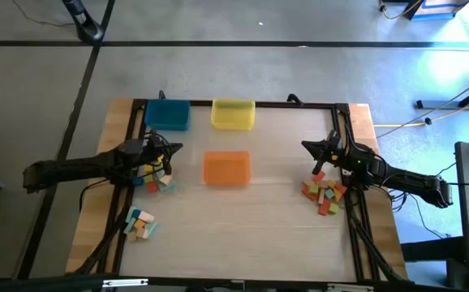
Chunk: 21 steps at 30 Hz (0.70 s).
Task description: Sort blocks by size
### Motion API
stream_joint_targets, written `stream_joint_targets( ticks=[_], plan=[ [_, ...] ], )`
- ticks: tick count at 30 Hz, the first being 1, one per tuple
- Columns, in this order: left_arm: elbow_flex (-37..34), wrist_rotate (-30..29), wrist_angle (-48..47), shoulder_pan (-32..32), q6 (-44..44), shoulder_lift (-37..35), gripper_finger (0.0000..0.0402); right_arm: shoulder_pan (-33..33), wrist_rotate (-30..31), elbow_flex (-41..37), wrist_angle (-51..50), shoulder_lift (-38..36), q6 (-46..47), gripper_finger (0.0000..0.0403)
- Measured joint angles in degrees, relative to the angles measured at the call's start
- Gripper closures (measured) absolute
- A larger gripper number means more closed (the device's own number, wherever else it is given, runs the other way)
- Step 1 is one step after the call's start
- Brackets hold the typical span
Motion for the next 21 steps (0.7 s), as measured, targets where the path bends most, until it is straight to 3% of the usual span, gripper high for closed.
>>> stream_joint_targets(
  ticks=[7, 13, 21],
  plan=[
    [0.0, 0.01, 0.0, -0.01, 0.07, -0.01, 0.0398, 0.0, -0.02, -0.02, 0.0, -0.01, 0.0, 0.0395],
    [-0.01, 0.0, 0.02, 0.0, 8.06, 0.0, 0.0398, 0.01, -0.01, -0.01, 0.0, -0.01, 0.0, 0.0395],
    [0.0, 0.0, 0.14, -0.02, 9.16, 0.0, 0.0398, 0.0, 0.15, -0.01, 1.36, 0.01, -1.58, 0.0395]
  ],
)
